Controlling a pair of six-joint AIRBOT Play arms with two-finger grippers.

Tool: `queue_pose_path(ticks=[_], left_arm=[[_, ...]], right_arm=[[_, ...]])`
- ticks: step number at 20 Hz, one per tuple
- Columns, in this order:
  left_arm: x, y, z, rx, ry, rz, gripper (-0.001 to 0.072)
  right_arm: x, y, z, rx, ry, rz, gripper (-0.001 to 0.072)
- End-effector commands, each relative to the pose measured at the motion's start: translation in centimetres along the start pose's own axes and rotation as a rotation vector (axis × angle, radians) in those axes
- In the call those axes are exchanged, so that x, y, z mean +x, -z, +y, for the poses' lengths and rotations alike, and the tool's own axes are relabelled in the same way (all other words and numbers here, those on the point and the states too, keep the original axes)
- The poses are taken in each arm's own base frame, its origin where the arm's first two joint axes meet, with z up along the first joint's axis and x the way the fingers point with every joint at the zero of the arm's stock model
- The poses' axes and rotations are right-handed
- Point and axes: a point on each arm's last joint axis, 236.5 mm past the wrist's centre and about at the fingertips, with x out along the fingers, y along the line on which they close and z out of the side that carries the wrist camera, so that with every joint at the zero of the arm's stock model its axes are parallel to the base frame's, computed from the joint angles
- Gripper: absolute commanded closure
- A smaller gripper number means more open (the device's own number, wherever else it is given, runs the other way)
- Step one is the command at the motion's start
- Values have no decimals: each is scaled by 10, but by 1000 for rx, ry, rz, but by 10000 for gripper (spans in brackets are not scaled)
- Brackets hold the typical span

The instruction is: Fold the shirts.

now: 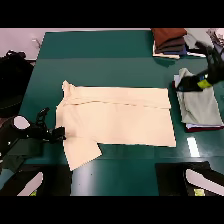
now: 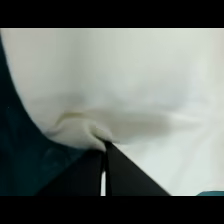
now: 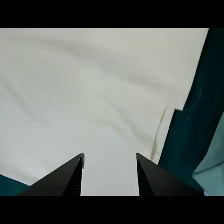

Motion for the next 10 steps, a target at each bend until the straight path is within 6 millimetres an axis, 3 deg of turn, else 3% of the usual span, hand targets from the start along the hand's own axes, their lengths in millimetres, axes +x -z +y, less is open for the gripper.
queue_pose_path(ticks=[1,3,6,8,10], left_arm=[[-12,-5,-8,53,9,-1,681],[-22,-15,-15,85,16,-30,681],[-30,-27,-21,107,22,-72,681],[-31,-30,-22,106,25,-81,681],[-31,-30,-23,106,26,-81,681]], right_arm=[[30,67,-36,144,-4,126,327],[49,122,-54,290,-23,204,327],[77,193,-63,474,-74,290,324],[97,214,-52,565,-166,286,321],[107,217,-50,610,-206,282,255]])
